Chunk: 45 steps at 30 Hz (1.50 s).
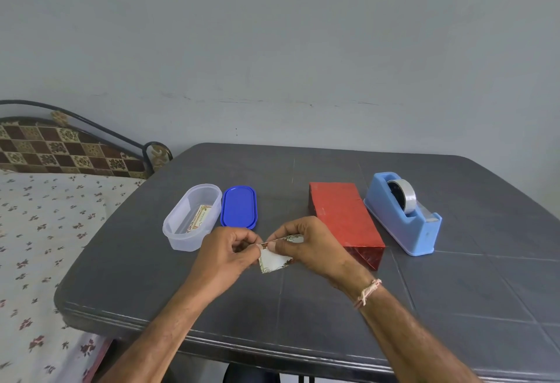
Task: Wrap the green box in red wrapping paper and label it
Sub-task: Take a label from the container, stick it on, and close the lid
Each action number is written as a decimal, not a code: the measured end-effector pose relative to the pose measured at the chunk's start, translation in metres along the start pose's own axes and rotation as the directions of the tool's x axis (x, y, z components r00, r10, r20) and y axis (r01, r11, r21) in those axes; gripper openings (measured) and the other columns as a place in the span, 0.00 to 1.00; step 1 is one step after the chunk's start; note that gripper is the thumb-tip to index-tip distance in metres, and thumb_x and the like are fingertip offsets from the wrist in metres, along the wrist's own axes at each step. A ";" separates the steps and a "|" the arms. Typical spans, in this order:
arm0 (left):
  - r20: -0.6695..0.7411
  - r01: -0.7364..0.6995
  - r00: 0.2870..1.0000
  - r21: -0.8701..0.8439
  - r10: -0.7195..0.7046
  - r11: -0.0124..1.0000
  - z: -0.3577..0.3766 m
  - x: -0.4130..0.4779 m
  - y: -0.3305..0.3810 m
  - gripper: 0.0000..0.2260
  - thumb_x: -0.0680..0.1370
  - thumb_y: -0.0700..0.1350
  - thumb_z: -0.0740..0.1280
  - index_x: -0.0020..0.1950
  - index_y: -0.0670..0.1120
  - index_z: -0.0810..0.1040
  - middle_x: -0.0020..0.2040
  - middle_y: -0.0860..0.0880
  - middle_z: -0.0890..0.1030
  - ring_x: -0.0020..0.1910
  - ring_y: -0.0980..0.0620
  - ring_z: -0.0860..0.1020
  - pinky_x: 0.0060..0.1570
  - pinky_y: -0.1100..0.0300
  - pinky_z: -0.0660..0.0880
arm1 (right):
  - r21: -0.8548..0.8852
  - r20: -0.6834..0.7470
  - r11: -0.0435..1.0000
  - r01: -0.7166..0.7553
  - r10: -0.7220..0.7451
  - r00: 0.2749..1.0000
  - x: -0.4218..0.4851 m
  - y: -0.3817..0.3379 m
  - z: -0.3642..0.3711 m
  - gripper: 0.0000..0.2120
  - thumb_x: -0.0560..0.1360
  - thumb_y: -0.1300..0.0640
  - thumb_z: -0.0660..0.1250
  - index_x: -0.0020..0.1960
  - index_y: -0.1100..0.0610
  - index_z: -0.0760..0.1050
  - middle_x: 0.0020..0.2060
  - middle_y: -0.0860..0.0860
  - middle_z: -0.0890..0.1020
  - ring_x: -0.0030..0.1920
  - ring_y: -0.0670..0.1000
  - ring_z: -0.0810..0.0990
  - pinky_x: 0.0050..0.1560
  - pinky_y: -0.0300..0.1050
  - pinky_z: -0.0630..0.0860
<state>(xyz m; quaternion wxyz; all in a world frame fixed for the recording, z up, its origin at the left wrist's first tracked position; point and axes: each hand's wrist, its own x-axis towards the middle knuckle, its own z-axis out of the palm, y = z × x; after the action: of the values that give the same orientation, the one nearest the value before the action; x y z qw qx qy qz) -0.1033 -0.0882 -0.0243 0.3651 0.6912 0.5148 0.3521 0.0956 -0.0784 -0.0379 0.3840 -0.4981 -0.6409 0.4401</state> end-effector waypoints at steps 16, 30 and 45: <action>0.116 0.145 0.986 -0.282 -0.117 0.948 -0.003 0.000 -0.001 0.10 0.81 0.35 0.66 0.49 0.42 0.87 0.41 0.41 0.86 0.39 0.52 0.83 0.44 0.59 0.82 | 0.188 0.029 0.982 -0.026 0.021 0.999 -0.007 -0.002 -0.004 0.05 0.77 0.61 0.74 0.50 0.62 0.86 0.45 0.60 0.87 0.43 0.50 0.84 0.48 0.44 0.81; 0.060 0.193 0.981 -0.412 -0.185 0.890 -0.003 0.003 -0.006 0.04 0.78 0.38 0.72 0.46 0.40 0.87 0.41 0.39 0.86 0.38 0.49 0.82 0.43 0.55 0.79 | 0.127 -0.019 0.990 0.066 -0.064 0.998 -0.008 -0.004 0.000 0.05 0.77 0.61 0.74 0.52 0.54 0.85 0.45 0.56 0.86 0.43 0.44 0.82 0.45 0.40 0.77; 0.366 0.445 0.891 -0.592 -0.268 0.672 -0.010 0.010 -0.013 0.04 0.75 0.38 0.72 0.45 0.37 0.85 0.36 0.43 0.80 0.33 0.53 0.78 0.32 0.65 0.77 | -0.056 0.032 0.959 0.276 -0.275 0.961 0.000 -0.013 0.000 0.04 0.74 0.61 0.77 0.49 0.57 0.86 0.45 0.48 0.84 0.48 0.52 0.84 0.53 0.48 0.81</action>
<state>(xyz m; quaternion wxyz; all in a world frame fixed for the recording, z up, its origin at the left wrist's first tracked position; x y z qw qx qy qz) -0.1160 -0.0741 -0.0297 0.7090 0.4396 0.4320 0.3427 0.0917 -0.0802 -0.0253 0.4185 -0.4100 -0.7216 0.3689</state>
